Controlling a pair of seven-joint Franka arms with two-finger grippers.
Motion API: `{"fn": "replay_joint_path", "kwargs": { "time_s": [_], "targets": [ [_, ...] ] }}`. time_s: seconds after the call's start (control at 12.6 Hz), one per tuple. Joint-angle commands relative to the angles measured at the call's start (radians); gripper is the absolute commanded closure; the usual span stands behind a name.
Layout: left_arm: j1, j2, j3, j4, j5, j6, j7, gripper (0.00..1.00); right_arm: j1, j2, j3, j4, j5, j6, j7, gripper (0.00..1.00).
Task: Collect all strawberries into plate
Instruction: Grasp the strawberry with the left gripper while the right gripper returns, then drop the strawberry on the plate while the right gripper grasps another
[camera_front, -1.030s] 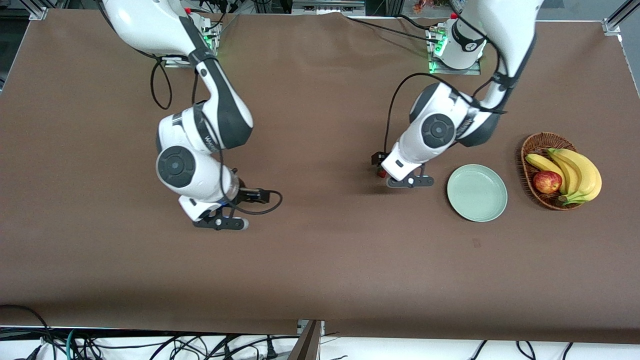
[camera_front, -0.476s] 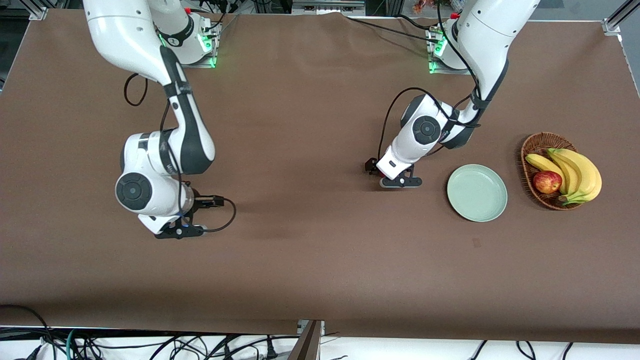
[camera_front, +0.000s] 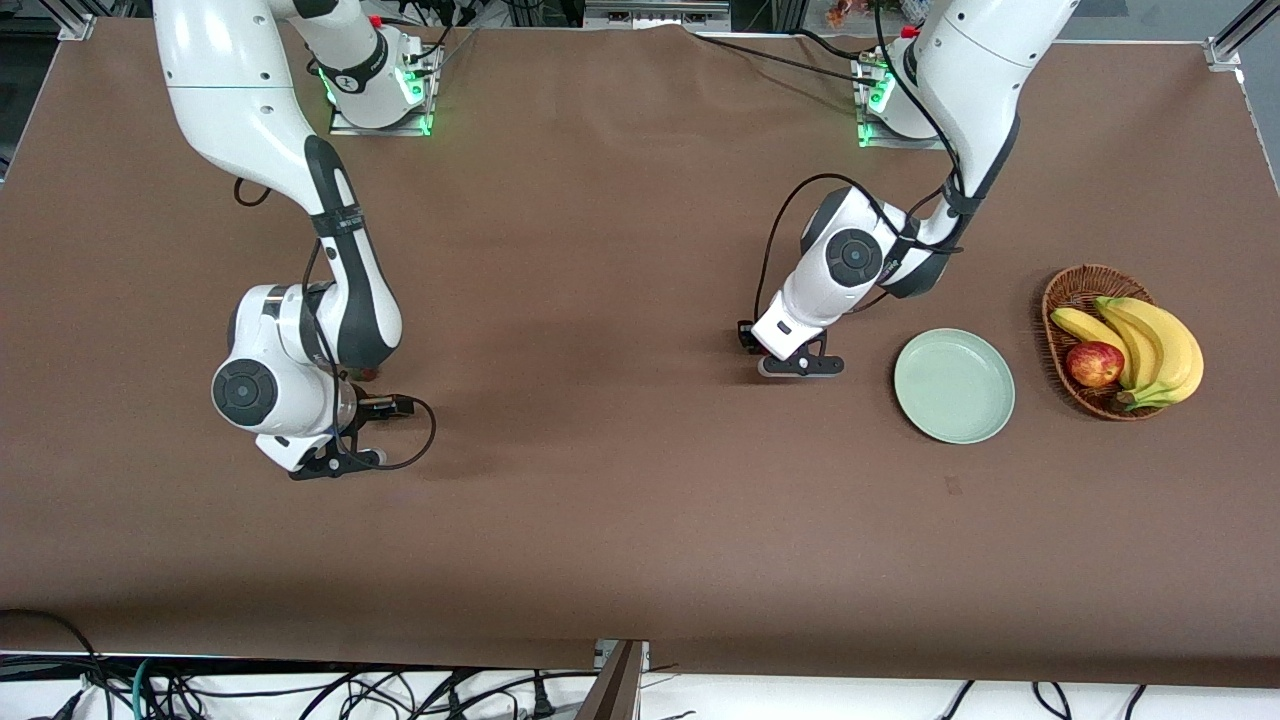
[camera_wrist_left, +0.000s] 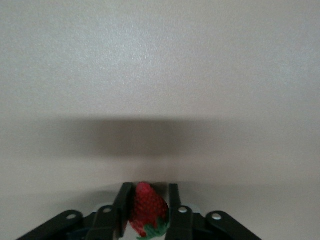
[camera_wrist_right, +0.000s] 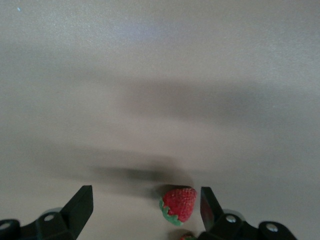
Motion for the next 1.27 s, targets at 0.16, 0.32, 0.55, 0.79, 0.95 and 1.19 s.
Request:
{"fn": "replay_joint_path", "kwargs": {
  "time_s": [0.16, 0.32, 0.55, 0.79, 0.95, 1.19],
  "targets": [
    [0.003, -0.086, 0.017, 0.111, 0.07, -0.36, 0.028, 0.91, -0.016, 0.006, 0.003, -0.028, -0.015, 0.017, -0.049, 0.17],
    [0.014, -0.075, 0.019, 0.27, 0.197, -0.636, 0.146, 0.91, -0.021, 0.005, 0.005, -0.069, -0.015, 0.072, -0.059, 0.21],
    [0.088, -0.055, 0.019, 0.387, 0.236, -0.779, 0.44, 0.91, -0.021, 0.002, 0.005, -0.092, -0.013, 0.092, -0.074, 0.24],
    [0.19, -0.031, 0.019, 0.391, 0.239, -0.77, 0.734, 0.88, -0.021, 0.0, 0.005, -0.092, -0.013, 0.089, -0.074, 0.25],
    [0.254, -0.008, 0.019, 0.391, 0.241, -0.75, 0.902, 0.87, -0.021, -0.003, 0.005, -0.088, -0.012, 0.083, -0.074, 0.26],
    [0.311, 0.066, 0.019, 0.382, 0.239, -0.678, 1.121, 0.83, -0.021, -0.004, 0.005, -0.088, -0.01, 0.08, -0.072, 0.31]
  ]
}}
